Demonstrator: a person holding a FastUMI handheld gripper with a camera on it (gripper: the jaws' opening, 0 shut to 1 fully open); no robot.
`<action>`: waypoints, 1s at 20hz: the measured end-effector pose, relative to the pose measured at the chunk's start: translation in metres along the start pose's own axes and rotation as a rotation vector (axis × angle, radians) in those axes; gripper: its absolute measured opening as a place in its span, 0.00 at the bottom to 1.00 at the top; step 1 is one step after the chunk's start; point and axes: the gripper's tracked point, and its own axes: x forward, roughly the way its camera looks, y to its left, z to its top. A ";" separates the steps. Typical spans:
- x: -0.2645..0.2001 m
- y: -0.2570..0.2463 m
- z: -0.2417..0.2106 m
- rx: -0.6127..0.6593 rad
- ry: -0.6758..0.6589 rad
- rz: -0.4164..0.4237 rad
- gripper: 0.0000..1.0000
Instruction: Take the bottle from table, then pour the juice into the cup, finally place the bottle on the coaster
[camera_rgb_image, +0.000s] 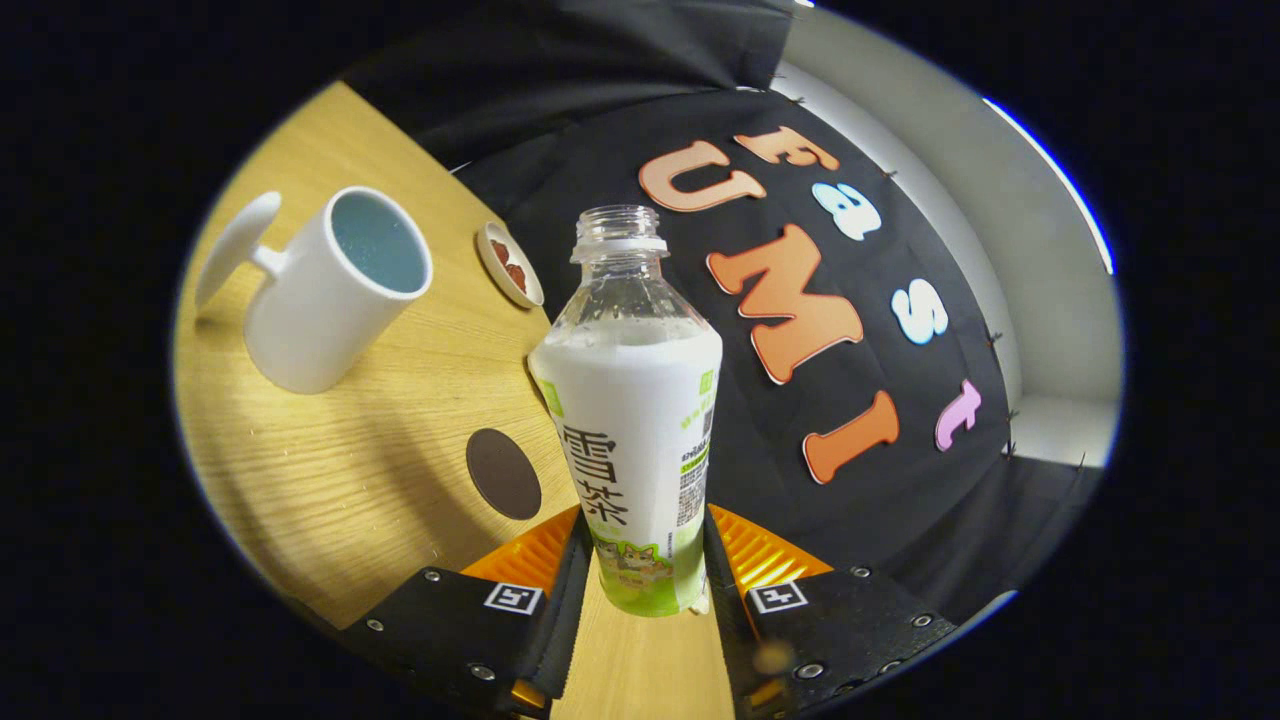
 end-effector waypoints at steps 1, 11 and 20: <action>0.000 0.001 0.001 -0.017 -0.003 0.005 0.61; 0.010 0.008 0.013 -0.229 -0.062 -0.013 0.61; 0.011 0.004 0.020 -0.342 -0.098 -0.039 0.60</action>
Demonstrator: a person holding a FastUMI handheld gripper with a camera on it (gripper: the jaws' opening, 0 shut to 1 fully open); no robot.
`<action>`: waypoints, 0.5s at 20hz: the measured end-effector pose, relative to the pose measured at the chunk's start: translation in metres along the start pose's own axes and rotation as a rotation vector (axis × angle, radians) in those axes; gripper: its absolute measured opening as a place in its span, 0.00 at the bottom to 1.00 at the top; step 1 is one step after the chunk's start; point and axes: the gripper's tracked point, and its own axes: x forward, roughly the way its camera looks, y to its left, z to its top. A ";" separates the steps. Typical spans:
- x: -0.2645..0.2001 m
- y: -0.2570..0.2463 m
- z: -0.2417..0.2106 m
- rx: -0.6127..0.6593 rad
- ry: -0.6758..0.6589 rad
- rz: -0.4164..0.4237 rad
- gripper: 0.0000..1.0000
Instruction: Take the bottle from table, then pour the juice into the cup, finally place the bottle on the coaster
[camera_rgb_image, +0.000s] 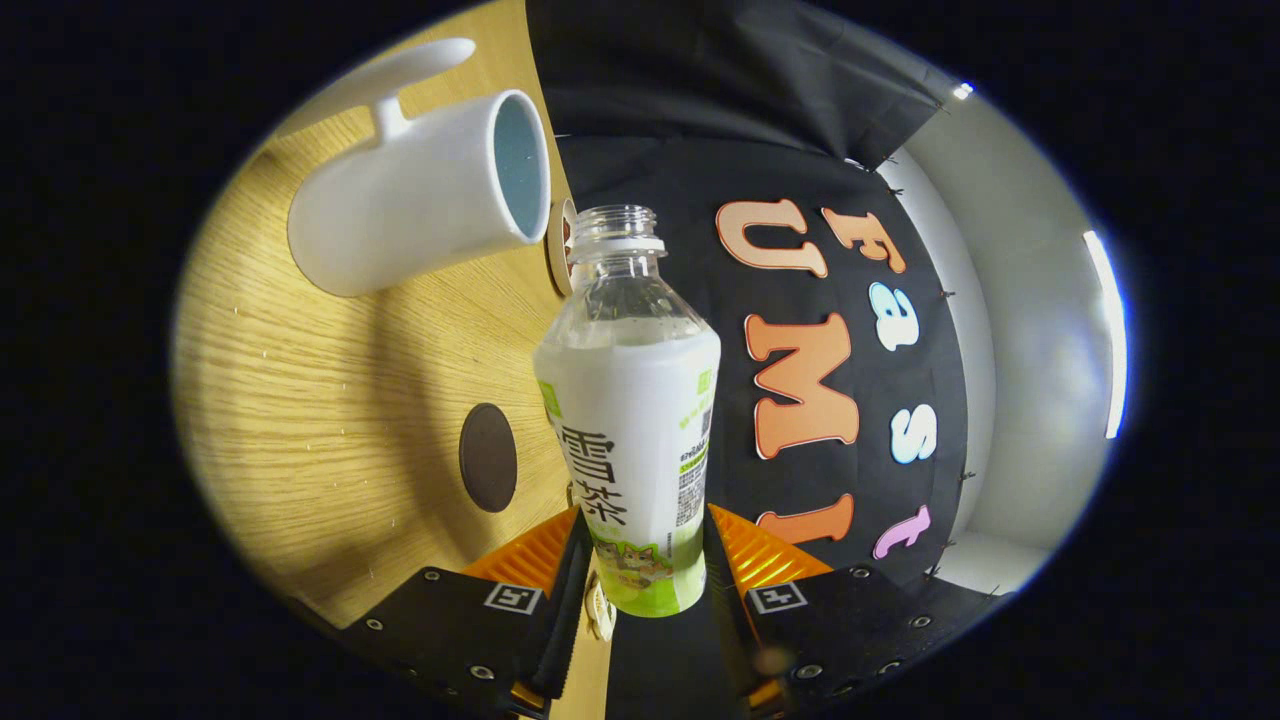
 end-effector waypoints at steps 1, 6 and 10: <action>-0.001 0.000 0.000 -0.009 -0.002 -0.001 0.60; 0.003 -0.005 0.000 -0.053 -0.014 -0.013 0.60; 0.001 -0.005 0.005 -0.067 -0.030 -0.026 0.60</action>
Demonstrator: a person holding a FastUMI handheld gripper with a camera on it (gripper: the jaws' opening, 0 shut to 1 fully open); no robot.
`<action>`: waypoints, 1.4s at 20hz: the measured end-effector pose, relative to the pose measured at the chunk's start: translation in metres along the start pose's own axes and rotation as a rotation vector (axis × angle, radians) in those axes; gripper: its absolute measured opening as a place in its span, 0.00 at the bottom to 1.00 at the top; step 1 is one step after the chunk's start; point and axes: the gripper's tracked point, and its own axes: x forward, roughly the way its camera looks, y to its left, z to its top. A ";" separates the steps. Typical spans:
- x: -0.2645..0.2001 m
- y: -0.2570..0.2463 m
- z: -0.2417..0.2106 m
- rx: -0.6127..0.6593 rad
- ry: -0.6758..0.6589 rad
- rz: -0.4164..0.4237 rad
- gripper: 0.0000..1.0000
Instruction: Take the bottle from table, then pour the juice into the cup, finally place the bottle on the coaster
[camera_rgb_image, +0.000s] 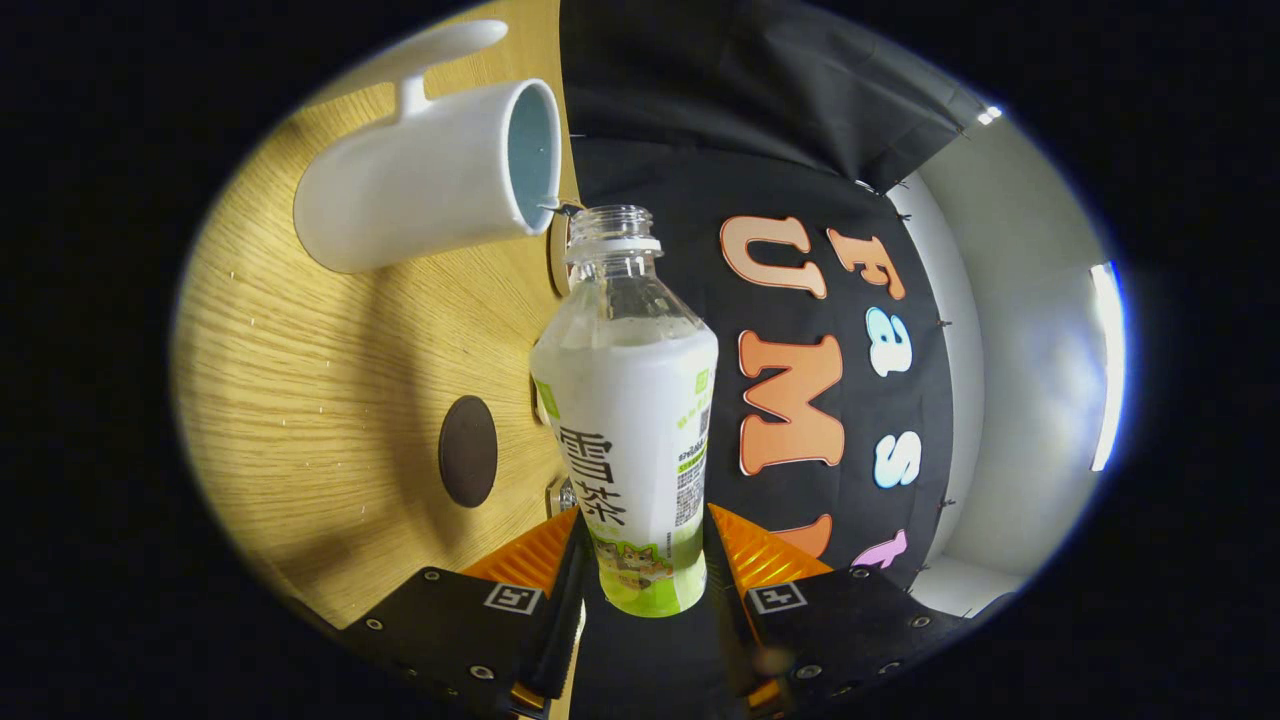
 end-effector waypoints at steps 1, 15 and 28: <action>-0.001 0.000 0.001 -0.003 -0.003 -0.003 0.60; 0.000 -0.009 0.009 -0.042 -0.027 -0.042 0.60; 0.003 -0.014 0.008 -0.086 -0.043 -0.087 0.60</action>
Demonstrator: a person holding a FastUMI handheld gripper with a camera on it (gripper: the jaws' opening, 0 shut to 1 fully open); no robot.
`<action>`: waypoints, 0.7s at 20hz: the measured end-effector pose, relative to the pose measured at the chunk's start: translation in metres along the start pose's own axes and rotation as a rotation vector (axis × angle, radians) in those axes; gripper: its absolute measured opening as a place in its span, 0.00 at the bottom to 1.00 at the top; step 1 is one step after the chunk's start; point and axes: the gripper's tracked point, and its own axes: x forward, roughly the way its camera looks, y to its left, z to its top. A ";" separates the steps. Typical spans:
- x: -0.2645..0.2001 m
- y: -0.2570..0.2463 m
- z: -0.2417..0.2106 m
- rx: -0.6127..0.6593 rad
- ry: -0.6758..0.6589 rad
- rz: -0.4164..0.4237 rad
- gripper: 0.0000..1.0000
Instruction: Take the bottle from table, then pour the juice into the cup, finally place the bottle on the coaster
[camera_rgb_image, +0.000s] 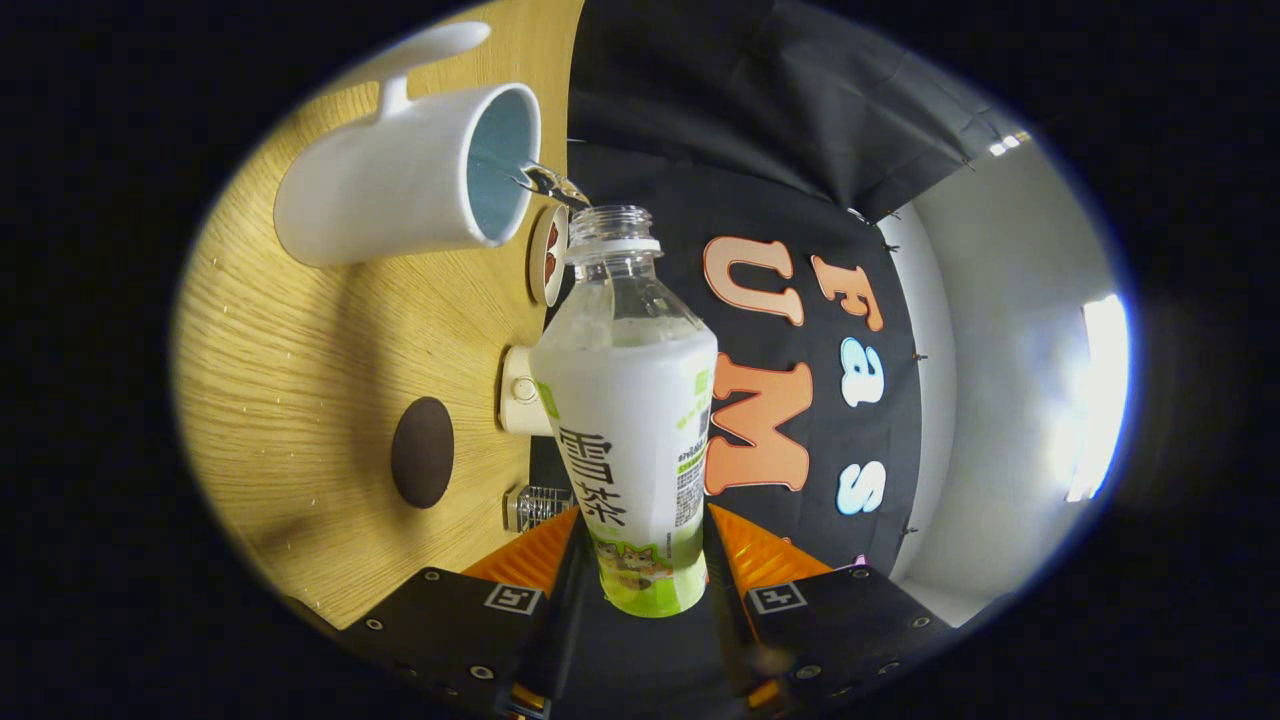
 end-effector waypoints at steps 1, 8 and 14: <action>0.001 0.000 -0.001 -0.004 0.000 -0.003 0.60; 0.003 -0.002 -0.002 -0.033 -0.012 -0.017 0.60; 0.003 -0.003 -0.002 -0.053 -0.019 -0.019 0.60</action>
